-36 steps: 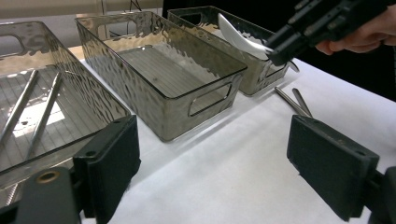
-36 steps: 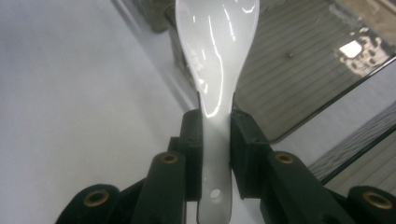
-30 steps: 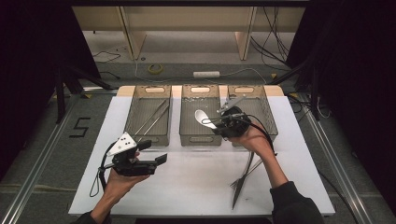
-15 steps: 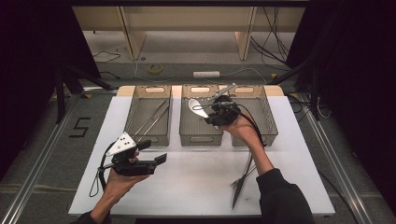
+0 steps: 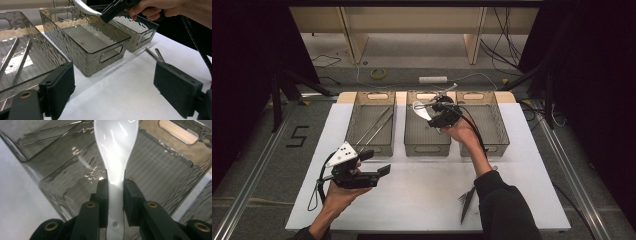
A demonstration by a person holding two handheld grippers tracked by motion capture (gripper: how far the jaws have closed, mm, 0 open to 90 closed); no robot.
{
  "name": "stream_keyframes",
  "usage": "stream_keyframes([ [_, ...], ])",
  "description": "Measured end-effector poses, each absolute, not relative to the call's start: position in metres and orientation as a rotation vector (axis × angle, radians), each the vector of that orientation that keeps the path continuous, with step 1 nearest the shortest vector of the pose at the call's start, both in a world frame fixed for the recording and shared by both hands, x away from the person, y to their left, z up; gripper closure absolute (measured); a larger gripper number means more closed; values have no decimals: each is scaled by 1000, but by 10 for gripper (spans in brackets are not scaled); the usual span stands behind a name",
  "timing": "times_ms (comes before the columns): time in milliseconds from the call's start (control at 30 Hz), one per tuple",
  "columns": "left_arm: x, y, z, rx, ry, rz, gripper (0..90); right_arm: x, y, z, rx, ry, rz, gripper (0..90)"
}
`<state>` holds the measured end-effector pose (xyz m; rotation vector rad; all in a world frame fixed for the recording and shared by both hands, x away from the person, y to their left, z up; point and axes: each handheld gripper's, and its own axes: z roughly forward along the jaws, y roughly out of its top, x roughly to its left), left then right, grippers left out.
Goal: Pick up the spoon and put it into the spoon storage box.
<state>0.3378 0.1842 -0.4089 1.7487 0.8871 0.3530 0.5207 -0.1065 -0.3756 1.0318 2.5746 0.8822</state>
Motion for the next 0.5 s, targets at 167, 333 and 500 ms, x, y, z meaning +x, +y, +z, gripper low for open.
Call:
stream_keyframes([
  [167,338,184,-409,1750,884,356,167,530,-100,-380,1073,2571,851,763],
  [333,337,185,-408,1751,879,358,167,534,-94,-382,1103,2563,837,763],
  [500,337,184,-408,1753,880,360,167,536,-91,-386,1118,2566,830,763],
])
